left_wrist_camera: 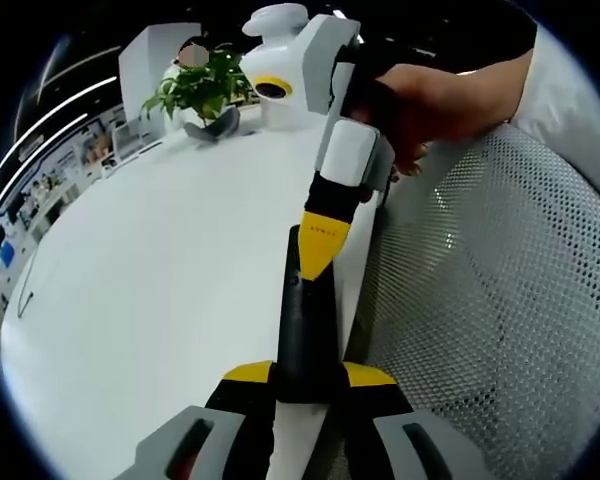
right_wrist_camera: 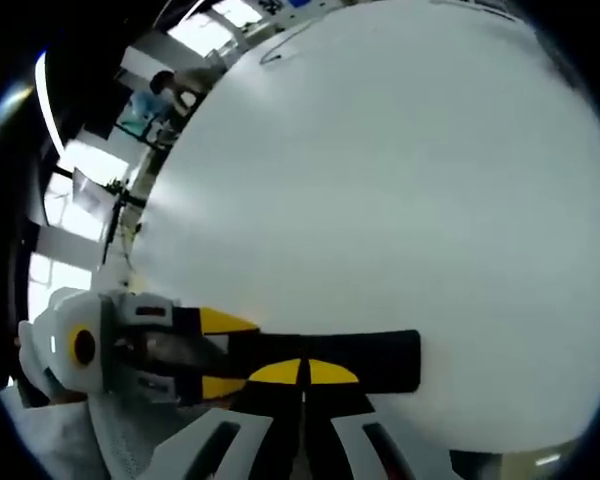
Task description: Press the specified remote control buttons in sequence, fully releasing each button before pressing the next.
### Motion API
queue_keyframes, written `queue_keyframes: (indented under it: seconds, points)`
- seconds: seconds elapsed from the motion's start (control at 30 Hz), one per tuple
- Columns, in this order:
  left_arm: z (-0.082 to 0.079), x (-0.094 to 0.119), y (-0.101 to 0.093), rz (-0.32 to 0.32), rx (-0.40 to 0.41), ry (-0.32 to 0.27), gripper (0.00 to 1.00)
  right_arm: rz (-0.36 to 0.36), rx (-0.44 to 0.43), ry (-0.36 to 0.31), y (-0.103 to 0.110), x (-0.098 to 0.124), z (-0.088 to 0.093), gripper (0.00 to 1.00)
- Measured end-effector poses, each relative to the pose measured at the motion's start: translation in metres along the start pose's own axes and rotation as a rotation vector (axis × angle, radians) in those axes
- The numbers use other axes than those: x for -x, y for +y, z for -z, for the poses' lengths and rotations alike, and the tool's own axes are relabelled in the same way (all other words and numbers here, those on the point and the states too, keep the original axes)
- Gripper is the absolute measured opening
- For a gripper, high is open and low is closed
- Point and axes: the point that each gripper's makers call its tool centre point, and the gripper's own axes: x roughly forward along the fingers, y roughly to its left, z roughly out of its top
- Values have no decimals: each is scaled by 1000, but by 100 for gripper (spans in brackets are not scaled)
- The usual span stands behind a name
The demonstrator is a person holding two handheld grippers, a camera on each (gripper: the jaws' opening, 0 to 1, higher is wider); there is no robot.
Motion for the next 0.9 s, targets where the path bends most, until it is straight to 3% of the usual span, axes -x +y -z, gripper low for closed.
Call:
queue_keyframes:
  seconds: [0.37, 0.57, 0.8, 0.9]
  points:
    - [0, 0, 0, -4, 5, -10, 24, 0, 10, -11, 0, 0, -2, 0]
    - [-1, 0, 0, -6, 7, -14, 24, 10, 55, -24, 0, -1, -2, 0]
    - [-2, -1, 4, -30, 57, -16, 24, 63, 186, -39, 2, -3, -4, 0]
    - [-2, -1, 5, -37, 68, -17, 25, 61, 188, -46, 0, -3, -5, 0]
